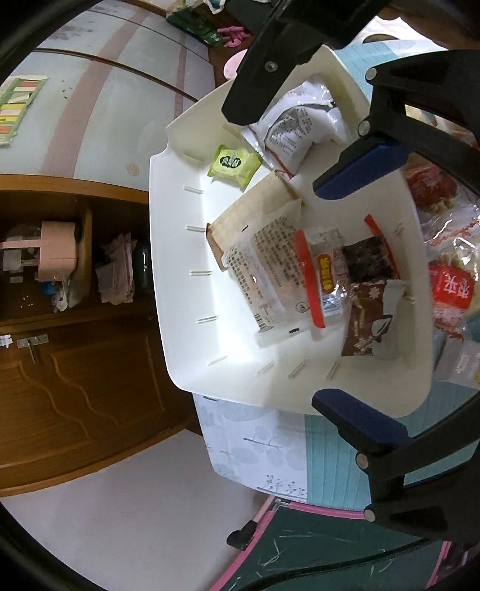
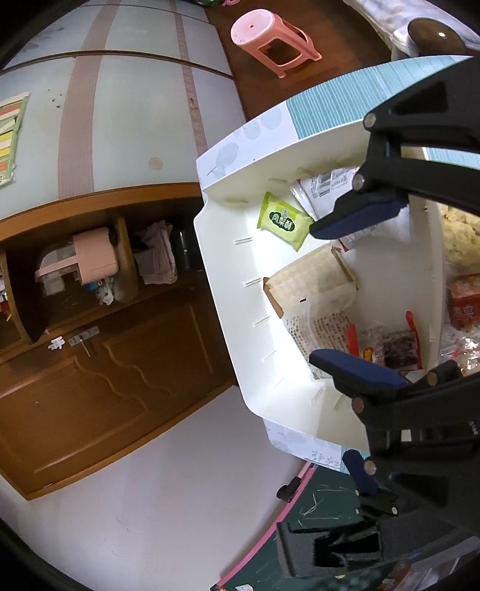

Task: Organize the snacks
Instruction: 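Carry both items over the white bin and open both tools to drop them, then withdraw both tools from the bin toward the remaining snacks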

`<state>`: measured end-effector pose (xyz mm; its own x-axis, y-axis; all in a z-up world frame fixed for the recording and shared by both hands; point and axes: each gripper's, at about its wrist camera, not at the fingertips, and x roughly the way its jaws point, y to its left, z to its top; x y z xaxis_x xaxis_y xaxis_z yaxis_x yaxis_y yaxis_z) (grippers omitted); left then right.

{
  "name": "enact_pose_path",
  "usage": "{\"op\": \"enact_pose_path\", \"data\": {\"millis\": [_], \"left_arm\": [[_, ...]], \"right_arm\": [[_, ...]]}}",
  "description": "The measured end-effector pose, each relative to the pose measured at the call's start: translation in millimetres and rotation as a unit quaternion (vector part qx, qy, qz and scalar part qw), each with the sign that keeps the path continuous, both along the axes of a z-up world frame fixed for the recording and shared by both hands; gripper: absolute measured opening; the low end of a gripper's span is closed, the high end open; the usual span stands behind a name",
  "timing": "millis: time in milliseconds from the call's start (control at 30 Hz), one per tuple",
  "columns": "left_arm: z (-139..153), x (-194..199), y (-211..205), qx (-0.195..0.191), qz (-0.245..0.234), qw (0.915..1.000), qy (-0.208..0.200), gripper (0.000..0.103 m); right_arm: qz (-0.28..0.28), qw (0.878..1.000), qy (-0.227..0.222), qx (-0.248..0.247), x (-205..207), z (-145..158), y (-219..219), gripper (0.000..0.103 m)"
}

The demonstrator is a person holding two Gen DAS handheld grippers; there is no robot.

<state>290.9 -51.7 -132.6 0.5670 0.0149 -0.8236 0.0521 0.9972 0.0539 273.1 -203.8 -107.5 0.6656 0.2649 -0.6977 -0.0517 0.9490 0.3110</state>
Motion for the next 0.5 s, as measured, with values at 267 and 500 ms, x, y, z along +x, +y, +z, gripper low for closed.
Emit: {"op": "enact_pose_path", "data": {"millis": [267, 500], "left_arm": [[28, -26, 1, -0.004, 0.002, 0.9997, -0.022, 0.102], [79, -66, 12, -0.014, 0.006, 0.9979, -0.064, 0.102]], "right_arm": [[-0.005, 1.000, -0.009, 0.001, -19, 20, 0, 0.062], [-0.006, 0.999, -0.043, 0.004, -56, 67, 3, 0.062]]}}
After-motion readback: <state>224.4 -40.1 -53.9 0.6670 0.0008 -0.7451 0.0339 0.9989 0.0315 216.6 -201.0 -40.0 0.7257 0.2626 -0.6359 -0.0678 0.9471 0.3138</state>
